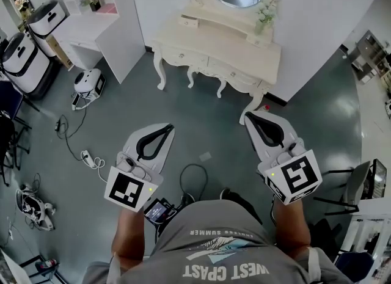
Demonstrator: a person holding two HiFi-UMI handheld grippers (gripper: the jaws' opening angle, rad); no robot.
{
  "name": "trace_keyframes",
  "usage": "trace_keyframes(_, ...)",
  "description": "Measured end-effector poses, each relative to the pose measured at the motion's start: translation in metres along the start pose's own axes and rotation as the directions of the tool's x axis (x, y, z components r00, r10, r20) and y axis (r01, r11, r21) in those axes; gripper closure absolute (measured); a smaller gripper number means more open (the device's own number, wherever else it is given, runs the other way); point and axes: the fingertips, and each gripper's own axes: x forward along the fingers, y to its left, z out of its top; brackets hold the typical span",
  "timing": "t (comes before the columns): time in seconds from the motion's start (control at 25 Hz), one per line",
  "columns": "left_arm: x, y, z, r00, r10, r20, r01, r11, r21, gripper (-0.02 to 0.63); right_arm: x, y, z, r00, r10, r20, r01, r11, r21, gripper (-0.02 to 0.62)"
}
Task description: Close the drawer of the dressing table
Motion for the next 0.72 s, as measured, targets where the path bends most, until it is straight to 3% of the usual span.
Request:
trace_keyframes(0.36, 0.014, 0.019, -0.014, 1.0, 0.005, -0.015, -0.005, 1.0, -0.019, 0.603, 0.031, -0.012, -0.004, 1.0, 0.01, -0.015, -0.01, 1.0, -0.01, 0.594)
trace_keyframes(0.72, 0.066, 0.047, -0.028, 0.992, 0.094, -0.081, -0.095, 0.995, -0.008, 0.603, 0.089, -0.073, -0.022, 0.996, 0.088, 0.034, -0.088, 0.996, 0.006, 0.594)
